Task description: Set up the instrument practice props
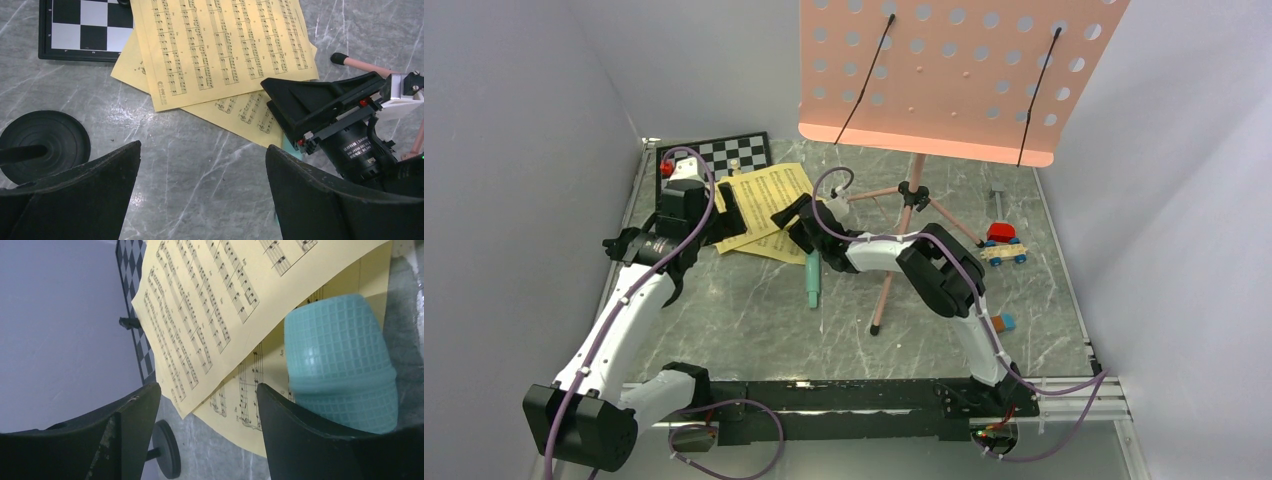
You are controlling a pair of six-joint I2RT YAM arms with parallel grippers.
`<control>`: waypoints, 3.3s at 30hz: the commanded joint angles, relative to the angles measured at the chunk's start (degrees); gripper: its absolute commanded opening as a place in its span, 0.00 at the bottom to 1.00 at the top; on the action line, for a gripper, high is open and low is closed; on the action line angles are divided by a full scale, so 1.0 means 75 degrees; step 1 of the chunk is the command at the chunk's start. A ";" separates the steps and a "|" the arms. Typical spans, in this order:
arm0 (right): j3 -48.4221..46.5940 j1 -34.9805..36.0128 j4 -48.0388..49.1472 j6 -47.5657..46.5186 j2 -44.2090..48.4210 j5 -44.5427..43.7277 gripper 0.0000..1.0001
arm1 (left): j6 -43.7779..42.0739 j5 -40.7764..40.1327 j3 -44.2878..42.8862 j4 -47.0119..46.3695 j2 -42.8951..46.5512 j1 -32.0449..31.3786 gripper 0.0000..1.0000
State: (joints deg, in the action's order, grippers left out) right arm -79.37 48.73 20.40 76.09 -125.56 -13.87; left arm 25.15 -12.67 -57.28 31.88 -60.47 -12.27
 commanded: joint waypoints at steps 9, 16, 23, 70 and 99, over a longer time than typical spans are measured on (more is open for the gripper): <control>-0.0687 -0.0319 -0.0378 0.0426 -0.0458 -0.0422 0.76 | -0.0036 0.0489 -0.0203 -0.0387 0.0105 0.0089 0.99; -0.0446 -0.0445 0.0841 0.0198 -0.0671 -0.0457 0.75 | -0.0071 0.0581 -0.0187 -0.0406 0.0058 0.0089 0.99; 0.0116 -0.0520 0.3023 -0.0108 -0.0839 -0.0506 0.72 | -0.0095 0.0646 -0.0157 -0.0453 0.0082 0.0089 0.99; 0.2322 -0.0033 0.2588 -0.6436 0.3123 0.1716 0.00 | -0.0674 0.1482 -0.0193 -0.1093 0.0698 0.0101 0.99; 0.3265 0.0803 -0.7093 -0.8038 1.1649 -0.0975 0.00 | 0.0182 0.5982 0.0535 -0.4926 0.0487 0.0050 0.97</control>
State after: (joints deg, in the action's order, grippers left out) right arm -52.27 54.78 -25.78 17.43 -38.48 -15.09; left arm 23.31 22.33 -53.32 6.90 -55.77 -11.70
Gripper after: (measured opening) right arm 0.008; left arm 0.972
